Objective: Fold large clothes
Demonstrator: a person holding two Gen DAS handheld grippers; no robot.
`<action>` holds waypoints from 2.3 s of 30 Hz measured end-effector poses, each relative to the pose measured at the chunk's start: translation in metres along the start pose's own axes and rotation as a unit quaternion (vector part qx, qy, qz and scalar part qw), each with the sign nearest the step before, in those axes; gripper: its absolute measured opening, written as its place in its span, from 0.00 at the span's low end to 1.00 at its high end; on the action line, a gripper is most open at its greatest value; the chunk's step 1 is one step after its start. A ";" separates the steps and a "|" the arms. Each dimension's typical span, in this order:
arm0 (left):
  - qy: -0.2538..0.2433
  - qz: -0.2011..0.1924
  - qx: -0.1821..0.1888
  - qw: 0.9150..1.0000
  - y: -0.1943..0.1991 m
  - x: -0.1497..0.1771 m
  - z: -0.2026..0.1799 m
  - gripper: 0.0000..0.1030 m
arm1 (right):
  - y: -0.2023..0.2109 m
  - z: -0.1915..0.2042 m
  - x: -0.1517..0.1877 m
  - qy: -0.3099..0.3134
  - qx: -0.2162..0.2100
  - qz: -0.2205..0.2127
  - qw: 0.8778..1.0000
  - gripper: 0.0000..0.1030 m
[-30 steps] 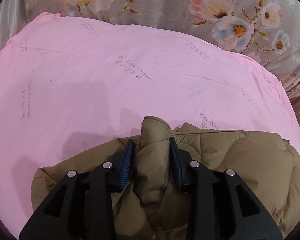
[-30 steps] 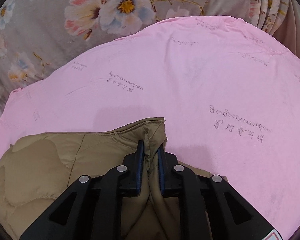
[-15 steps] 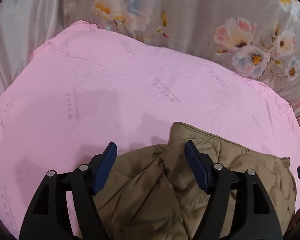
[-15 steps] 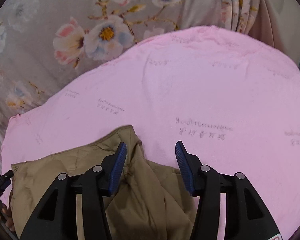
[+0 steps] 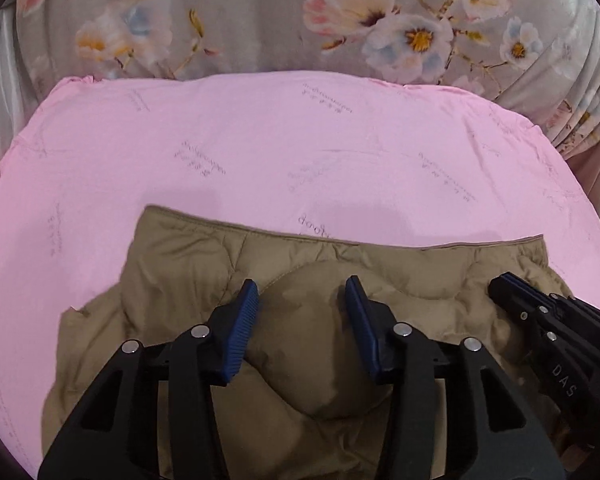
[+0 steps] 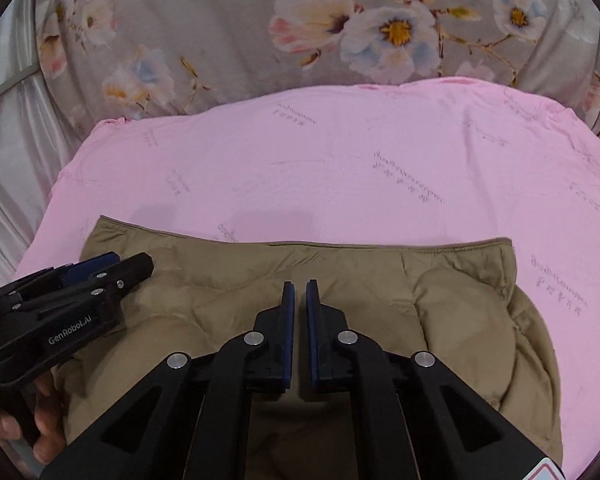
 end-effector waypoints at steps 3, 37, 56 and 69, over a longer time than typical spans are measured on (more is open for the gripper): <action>0.019 -0.002 0.012 1.000 -0.015 0.007 0.006 0.44 | -0.011 -0.020 -0.001 -0.036 -0.024 0.018 0.999 0.00; 0.035 -0.084 0.011 0.996 0.067 0.054 -0.009 0.45 | 0.080 -0.015 0.052 -0.015 -0.022 -0.081 0.996 0.16; -0.003 -0.068 -0.020 0.997 0.035 0.091 -0.048 0.47 | 0.045 -0.013 0.092 0.001 -0.021 -0.046 0.999 0.16; -0.011 -0.070 -0.028 0.997 0.034 0.092 -0.049 0.48 | 0.043 -0.013 0.092 -0.002 -0.023 -0.044 0.999 0.16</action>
Point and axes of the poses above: each gripper's, at about its wrist camera, not at the fingertips, and y roughly against the way its jaws point, z to its left, x to its underside, the point moved 1 cm from there along -y, roughly the way its jaws point, and after that the axes turned 14 degrees about -y, right-handed, at the moved point
